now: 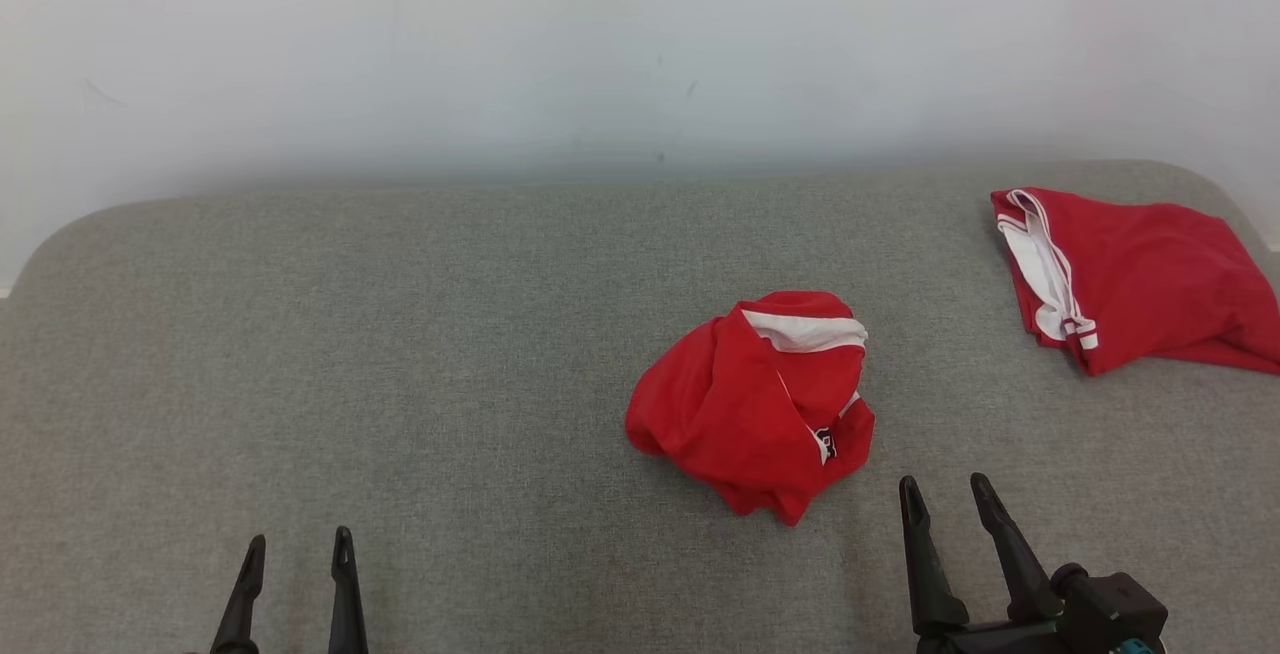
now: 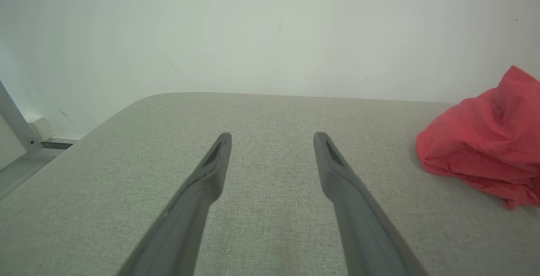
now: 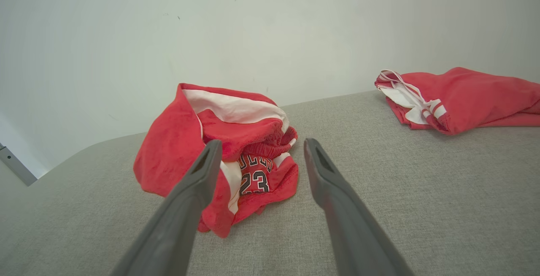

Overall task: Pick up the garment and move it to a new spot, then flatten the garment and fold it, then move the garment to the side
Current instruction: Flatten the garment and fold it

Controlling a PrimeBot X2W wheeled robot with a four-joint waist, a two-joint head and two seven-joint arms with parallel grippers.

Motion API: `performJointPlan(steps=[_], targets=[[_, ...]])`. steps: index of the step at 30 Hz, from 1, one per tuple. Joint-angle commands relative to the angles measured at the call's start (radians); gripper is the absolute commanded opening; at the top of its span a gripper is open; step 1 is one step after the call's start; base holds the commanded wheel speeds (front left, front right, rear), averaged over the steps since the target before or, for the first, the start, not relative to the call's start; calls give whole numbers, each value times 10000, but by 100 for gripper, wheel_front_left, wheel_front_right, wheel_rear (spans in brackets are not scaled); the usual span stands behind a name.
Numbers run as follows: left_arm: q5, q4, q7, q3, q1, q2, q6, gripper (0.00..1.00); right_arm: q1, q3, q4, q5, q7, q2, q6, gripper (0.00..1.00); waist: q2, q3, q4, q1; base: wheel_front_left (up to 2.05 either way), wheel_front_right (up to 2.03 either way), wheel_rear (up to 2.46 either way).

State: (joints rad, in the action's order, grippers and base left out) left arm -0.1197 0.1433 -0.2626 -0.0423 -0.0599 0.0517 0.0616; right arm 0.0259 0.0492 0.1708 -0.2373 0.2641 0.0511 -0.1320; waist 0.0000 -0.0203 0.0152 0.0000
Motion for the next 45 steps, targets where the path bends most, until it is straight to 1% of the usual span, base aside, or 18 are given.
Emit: performJointPlan(steps=[1, 45], targets=[[-53, 1, -29, 9, -55, -21, -47, 100, 99, 14, 3, 23, -4, -19, 21, 100, 0, 3, 8, 0, 0, 0, 0], [-131, -45, -30, 148, -186, -22, -142, 100, 158, 30, 43, 93, -4, -19, 21, 100, 0, 54, 63, 0, 0, 0, 0]])
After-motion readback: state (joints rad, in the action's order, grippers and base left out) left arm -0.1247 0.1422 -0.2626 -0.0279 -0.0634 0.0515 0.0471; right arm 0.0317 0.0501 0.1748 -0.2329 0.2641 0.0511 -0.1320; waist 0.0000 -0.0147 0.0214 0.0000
